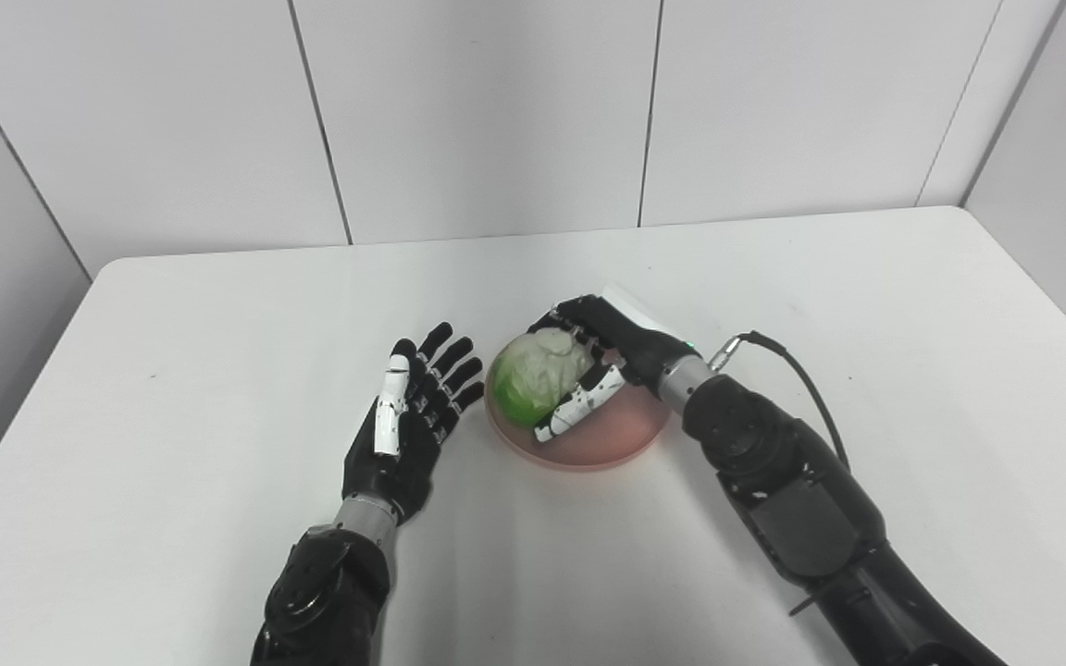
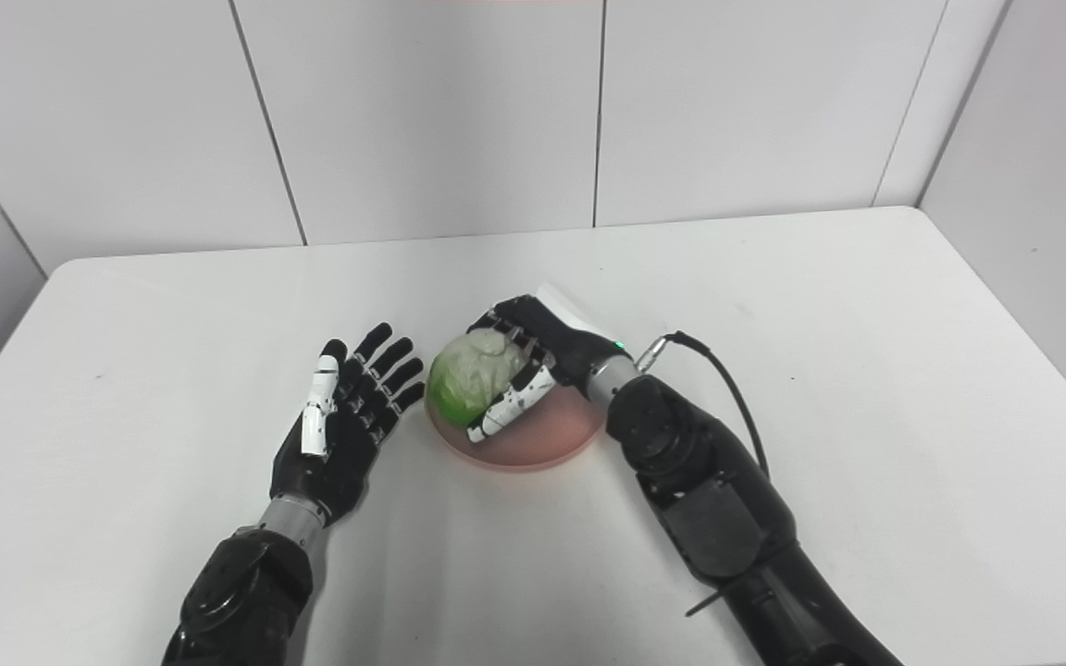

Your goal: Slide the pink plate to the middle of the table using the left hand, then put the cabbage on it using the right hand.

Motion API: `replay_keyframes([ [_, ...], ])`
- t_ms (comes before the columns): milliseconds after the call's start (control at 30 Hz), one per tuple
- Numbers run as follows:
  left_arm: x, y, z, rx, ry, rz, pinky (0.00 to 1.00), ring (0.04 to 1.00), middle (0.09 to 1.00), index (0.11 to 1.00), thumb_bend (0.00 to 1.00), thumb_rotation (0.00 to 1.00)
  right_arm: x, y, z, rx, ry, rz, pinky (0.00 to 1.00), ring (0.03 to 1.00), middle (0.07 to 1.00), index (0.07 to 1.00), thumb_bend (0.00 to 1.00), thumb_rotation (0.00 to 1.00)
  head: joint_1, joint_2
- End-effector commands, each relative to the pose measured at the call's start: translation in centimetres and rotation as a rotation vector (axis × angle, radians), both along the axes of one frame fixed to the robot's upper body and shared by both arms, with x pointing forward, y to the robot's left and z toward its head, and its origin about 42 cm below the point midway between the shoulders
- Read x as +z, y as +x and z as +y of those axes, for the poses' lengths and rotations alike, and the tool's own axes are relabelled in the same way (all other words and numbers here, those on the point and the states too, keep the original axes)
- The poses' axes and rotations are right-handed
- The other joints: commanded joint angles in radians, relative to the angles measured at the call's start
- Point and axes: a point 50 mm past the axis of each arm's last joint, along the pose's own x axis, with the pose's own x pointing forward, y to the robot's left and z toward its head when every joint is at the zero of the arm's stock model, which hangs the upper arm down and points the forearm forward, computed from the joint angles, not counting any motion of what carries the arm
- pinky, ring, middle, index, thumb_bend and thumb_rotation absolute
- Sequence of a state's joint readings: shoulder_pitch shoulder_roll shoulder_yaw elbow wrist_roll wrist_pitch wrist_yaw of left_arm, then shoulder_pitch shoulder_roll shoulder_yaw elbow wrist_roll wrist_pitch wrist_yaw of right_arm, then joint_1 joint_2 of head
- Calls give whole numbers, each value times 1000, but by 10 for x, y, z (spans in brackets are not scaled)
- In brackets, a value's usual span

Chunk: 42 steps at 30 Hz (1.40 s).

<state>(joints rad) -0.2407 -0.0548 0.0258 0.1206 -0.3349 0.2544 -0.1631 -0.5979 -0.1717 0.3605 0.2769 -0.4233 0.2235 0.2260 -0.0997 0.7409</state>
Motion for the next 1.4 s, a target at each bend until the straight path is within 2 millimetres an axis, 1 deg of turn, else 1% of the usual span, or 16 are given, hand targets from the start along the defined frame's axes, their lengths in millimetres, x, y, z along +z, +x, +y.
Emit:
replay_keyframes([
  [0, -17, -5, 2, -5, 27, 108, 866, 895, 906, 901, 462, 1000, 26, 9, 12, 40, 21, -119, 316, 376, 440, 534, 523, 0, 2, 4],
  [100, -17, -5, 3, -10, 29, 105, 876, 900, 910, 905, 470, 1000, 22, 11, 11, 25, 17, -123, 318, 375, 436, 535, 522, 0, 4, 7],
  [333, -17, -5, 5, -8, 25, 110, 877, 898, 908, 902, 476, 1000, 21, 11, 5, -6, 22, -140, 308, 373, 435, 533, 522, 0, 0, 12],
  [700, -16, -5, 6, -11, 24, 104, 882, 904, 912, 901, 477, 1000, 21, 11, 2, -27, 4, -155, 333, 390, 440, 532, 523, 0, -7, 18],
  [833, -16, -5, 6, -6, 25, 111, 882, 901, 910, 898, 491, 1000, 23, 12, 0, -5, -29, -152, 342, 397, 440, 529, 523, 0, -10, 19],
  [900, -15, -5, 6, -4, 26, 112, 878, 897, 905, 895, 500, 1000, 25, 11, -2, 21, -67, -142, 362, 415, 441, 521, 526, 0, -11, 20],
  [1000, -14, -4, 6, -4, 28, 110, 877, 898, 905, 895, 504, 1000, 32, 8, -3, 80, -187, -95, 440, 495, 474, 504, 530, 1, -13, 20],
  [1033, -15, -4, 6, -4, 29, 110, 876, 898, 905, 894, 506, 1000, 33, 7, -3, 94, -215, -86, 468, 539, 582, 497, 525, 98, -13, 20],
  [1067, -15, -4, 6, -4, 30, 110, 876, 898, 904, 893, 507, 1000, 37, 5, -4, 127, -265, -68, 483, 569, 630, 550, 611, 149, -13, 20],
  [1100, -15, -4, 6, -3, 31, 110, 876, 898, 904, 891, 510, 1000, 39, 3, -4, 148, -297, -54, 513, 630, 709, 698, 842, 243, -13, 20],
  [1133, -15, -4, 6, -4, 33, 109, 876, 898, 904, 891, 510, 1000, 42, 2, -5, 167, -324, -36, 515, 636, 717, 713, 865, 253, -14, 21],
  [1167, -15, -4, 6, -5, 32, 109, 876, 898, 904, 891, 510, 1000, 44, 0, -5, 186, -344, -17, 591, 712, 768, 760, 921, 291, -14, 21],
  [1233, -15, -4, 6, -5, 31, 108, 878, 900, 906, 893, 512, 1000, 50, -3, -6, 211, -353, 13, 762, 860, 883, 867, 985, 377, -15, 21],
  [1267, -15, -3, 6, -7, 30, 108, 880, 902, 908, 894, 512, 1000, 53, -5, -7, 220, -365, 24, 814, 905, 921, 905, 993, 415, -17, 23],
  [1300, -15, -3, 6, -7, 29, 108, 882, 905, 911, 896, 514, 1000, 56, -7, -8, 225, -373, 30, 920, 961, 968, 961, 998, 495, -17, 23],
  [1367, -15, -3, 7, -7, 33, 108, 882, 902, 907, 892, 518, 1000, 61, -10, -8, 230, -386, 36, 983, 992, 994, 992, 1000, 572, -17, 24],
])
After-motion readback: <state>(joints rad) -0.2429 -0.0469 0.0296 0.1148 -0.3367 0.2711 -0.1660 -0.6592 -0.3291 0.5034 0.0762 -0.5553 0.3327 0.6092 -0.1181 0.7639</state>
